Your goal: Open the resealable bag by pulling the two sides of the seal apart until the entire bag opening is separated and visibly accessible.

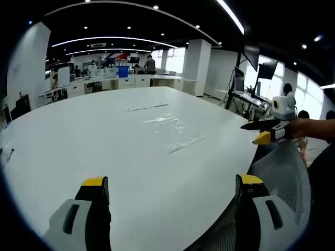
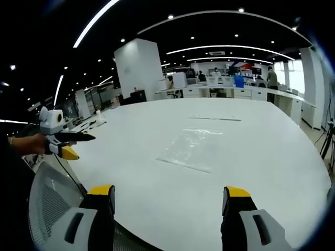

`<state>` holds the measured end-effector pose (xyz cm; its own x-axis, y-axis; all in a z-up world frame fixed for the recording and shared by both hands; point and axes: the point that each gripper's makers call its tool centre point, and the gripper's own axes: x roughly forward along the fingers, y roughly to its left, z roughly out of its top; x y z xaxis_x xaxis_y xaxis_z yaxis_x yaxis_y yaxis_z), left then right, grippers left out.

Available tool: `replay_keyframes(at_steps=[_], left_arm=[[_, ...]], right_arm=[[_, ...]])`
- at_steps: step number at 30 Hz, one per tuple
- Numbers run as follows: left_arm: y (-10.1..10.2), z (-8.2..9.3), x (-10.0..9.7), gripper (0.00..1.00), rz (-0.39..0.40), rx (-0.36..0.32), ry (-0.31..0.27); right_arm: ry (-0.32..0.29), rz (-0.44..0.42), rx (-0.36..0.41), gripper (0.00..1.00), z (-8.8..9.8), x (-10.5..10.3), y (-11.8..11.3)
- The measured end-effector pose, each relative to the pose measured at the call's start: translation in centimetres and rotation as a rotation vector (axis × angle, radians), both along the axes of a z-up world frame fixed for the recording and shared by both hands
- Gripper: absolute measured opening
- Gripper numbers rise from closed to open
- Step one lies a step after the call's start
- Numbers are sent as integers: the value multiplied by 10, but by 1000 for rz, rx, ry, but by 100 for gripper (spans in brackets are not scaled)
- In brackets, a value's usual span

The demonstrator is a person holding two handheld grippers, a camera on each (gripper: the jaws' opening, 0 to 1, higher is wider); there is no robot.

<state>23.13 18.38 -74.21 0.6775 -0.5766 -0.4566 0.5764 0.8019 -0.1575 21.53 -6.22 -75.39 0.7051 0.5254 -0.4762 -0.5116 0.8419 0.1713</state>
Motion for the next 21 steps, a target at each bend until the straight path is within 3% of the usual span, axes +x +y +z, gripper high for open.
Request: replay_keyframes(at_steps=[21], left_arm=[[-5,-2,-3,99,-15,-5,1]], right_arm=[[10,25,-16,85,-3,-3,4]])
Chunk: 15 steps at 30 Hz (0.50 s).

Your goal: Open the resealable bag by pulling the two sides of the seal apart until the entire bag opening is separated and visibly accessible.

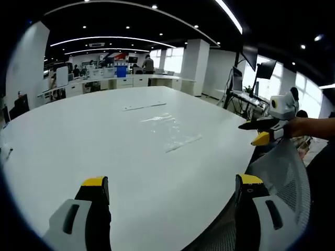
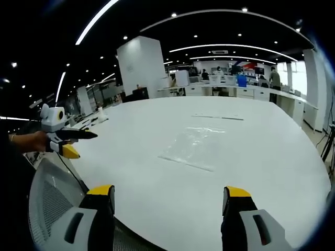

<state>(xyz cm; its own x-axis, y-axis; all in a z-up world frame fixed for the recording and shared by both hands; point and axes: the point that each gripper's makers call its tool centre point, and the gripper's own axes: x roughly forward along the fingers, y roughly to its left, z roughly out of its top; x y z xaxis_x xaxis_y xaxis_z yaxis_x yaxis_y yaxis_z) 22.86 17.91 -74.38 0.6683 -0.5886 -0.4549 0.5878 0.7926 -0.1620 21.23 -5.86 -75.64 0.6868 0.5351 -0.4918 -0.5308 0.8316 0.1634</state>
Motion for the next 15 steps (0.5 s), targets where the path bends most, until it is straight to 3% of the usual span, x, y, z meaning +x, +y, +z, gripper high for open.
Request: replay_keyframes(at_steps=[15], left_arm=[[11,1,5,99,21,-4,-3]], right_arm=[[-23,19,3,84,7,7,-3]])
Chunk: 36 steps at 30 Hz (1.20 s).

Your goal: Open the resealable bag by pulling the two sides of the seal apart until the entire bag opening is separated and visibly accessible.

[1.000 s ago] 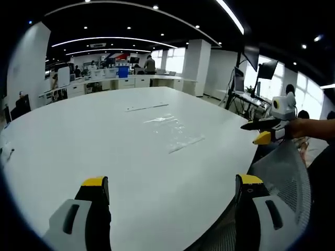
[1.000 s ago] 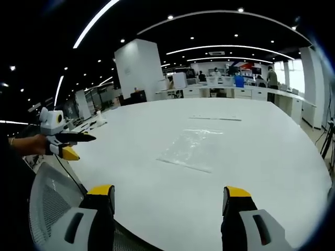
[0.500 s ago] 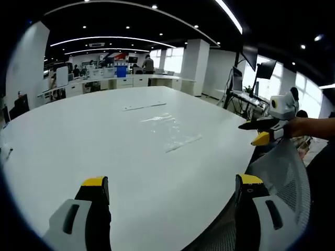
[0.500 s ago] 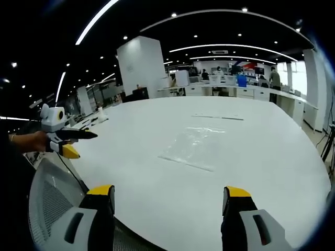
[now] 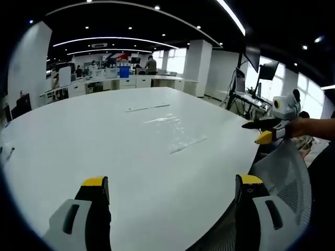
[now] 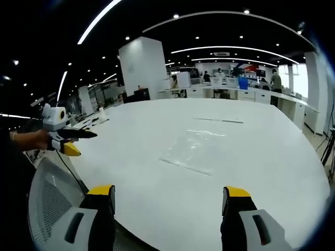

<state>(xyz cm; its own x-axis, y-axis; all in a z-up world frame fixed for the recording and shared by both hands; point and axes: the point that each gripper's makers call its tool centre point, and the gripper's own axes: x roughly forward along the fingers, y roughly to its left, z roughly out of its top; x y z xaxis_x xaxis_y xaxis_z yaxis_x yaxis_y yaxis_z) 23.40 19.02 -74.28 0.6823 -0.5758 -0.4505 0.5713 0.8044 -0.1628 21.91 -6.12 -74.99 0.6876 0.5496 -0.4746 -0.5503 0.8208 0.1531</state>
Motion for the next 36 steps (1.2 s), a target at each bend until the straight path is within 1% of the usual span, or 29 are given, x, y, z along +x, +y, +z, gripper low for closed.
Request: replay_keyframes(at_steps=[4,10,18,20,24,26,28,31,36], left_arm=[[-1,1,1,99,1,-4,-6],[-2,1,3,99,-9,-1,-4],[-4,0,6,99,-24,3,0],[-4,0,6,99,-30,7,1],[-7,2,8,99,-37,10,-2],[-7,3,10,99,-38,9,-4],[-7,3,12,99,-37,3,-7],[-7,1,12,99,-36,7,-4],[-7,0,10,99,-34,5,3]], right_arm=[[-12,35,-20,83,2,7,7],[-10,116,-61,81,-2,21,18],[-15,174,-84,79,-7,41,31],[-26,197,-88,76,-6,44,35],[-24,226,-122,75,-10,55,38],[-29,233,-122,75,-9,62,40],[-38,229,-113,72,-6,68,44],[-59,233,-90,71,-1,76,54],[-54,257,-89,69,-7,87,67]])
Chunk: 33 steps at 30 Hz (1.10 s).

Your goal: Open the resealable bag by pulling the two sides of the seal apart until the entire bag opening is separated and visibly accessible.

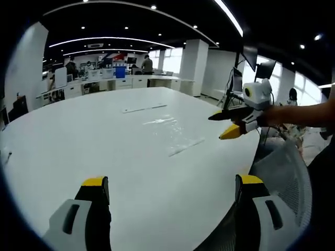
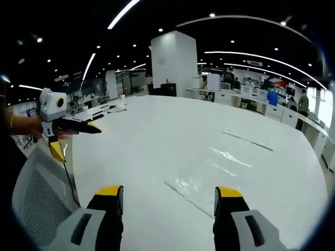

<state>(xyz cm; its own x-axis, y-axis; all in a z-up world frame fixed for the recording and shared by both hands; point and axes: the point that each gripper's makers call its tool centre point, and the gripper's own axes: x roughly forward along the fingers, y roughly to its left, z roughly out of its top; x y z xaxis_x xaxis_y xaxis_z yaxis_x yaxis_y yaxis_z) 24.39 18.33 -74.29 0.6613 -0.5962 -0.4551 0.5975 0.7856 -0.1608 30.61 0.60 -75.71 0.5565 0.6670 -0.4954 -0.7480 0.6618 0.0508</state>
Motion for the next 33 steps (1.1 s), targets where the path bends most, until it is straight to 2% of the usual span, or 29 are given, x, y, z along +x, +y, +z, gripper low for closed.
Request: replay_keyframes(at_steps=[6,18,22,27,30,33], left_arm=[[1,-2,-2,99,6,-6,14],[-8,-3,-4,99,-14,-21,23],[-2,-6,-3,99,3,-17,31],[5,-7,-2,99,25,-21,34],[11,-10,-2,98,35,-5,39],[14,-11,-3,98,42,-2,45]], right_arm=[[12,7,14,63,-7,17,11],[73,42,-26,55,-37,39,29],[122,63,-55,53,-53,41,34],[138,91,-73,47,-63,42,41],[140,93,-92,39,-69,46,42],[143,99,-108,38,-74,48,43]])
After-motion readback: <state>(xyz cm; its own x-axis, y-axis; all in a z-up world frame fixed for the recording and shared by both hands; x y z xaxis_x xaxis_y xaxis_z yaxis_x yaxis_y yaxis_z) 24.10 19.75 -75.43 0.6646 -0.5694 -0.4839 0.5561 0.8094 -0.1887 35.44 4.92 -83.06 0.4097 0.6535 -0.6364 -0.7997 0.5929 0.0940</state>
